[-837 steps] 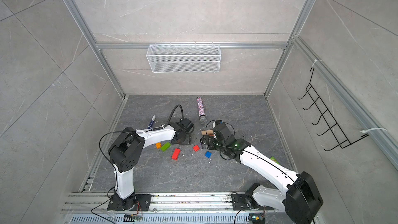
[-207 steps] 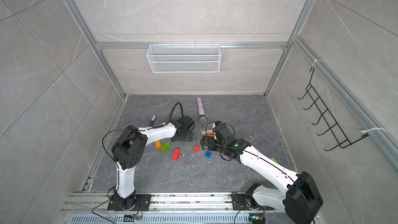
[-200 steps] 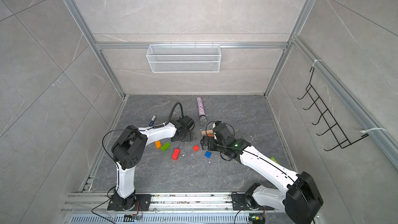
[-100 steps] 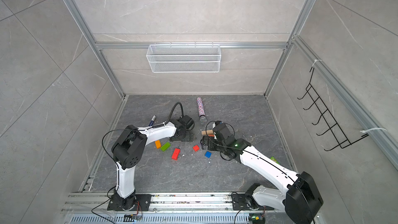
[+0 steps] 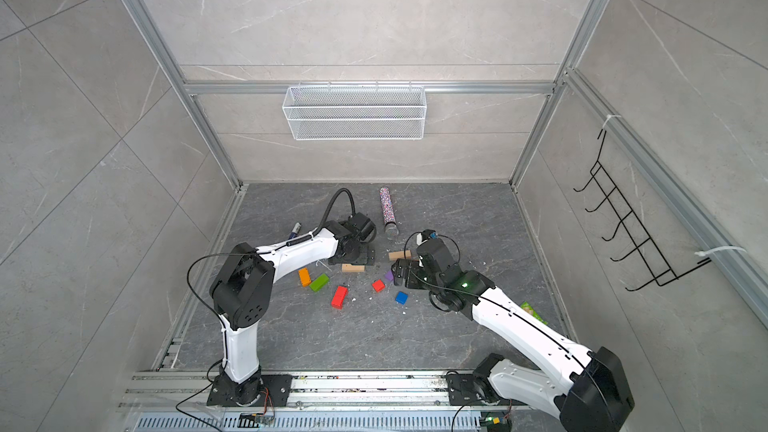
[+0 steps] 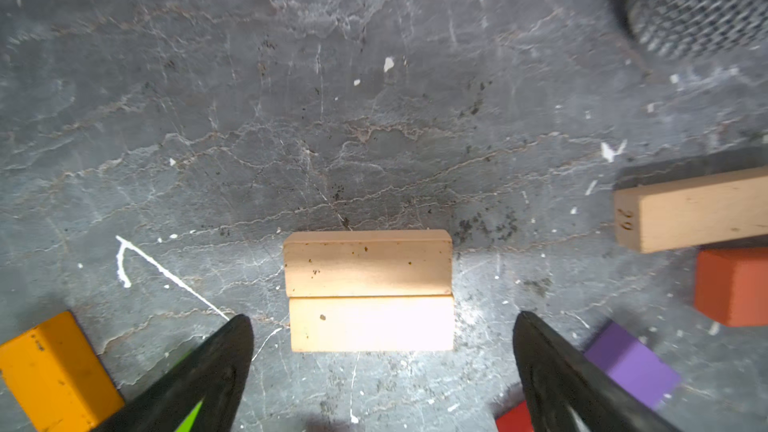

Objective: Build the wood block tower
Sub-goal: 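Reach the left gripper farther from the robot toward a wood bar near the microphone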

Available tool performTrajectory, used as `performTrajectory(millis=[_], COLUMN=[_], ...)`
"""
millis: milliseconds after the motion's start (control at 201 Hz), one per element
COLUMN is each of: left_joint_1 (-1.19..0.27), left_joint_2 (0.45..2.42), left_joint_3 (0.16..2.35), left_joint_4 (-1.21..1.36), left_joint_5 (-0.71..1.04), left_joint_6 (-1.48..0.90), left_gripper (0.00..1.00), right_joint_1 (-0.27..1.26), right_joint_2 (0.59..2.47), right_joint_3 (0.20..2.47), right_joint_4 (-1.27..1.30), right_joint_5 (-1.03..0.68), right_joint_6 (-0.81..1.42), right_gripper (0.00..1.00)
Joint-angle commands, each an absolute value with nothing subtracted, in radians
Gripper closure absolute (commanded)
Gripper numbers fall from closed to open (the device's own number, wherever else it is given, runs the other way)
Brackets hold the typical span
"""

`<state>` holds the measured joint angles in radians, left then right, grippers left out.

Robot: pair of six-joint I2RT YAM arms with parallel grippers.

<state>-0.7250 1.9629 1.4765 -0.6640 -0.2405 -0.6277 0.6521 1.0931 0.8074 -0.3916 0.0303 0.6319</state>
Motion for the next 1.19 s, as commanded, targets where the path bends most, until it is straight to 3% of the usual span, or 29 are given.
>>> performTrajectory(millis=[0,727,1190], left_joint_1=[-0.734,-0.824,-0.825], left_joint_2=[1.912,2.172,2.303], left_joint_3=[1.539,1.861,1.955], left_joint_4=[-0.694,-0.650,-0.645], left_joint_5=[-0.199,-0.012,-0.010], left_joint_6=[-0.623,-0.857,-0.923], left_gripper=[0.00,0.00,0.01], right_joint_1=[0.649,0.649,0.650], right_joint_2=[1.055,0.819,0.811], right_joint_3=[0.782,0.690,0.709], right_joint_4=[-0.398,-0.466,-0.508], right_joint_5=[0.076,0.152,0.124], right_joint_6=[0.613,0.644,0.636], right_gripper=[0.01,0.01,0.01])
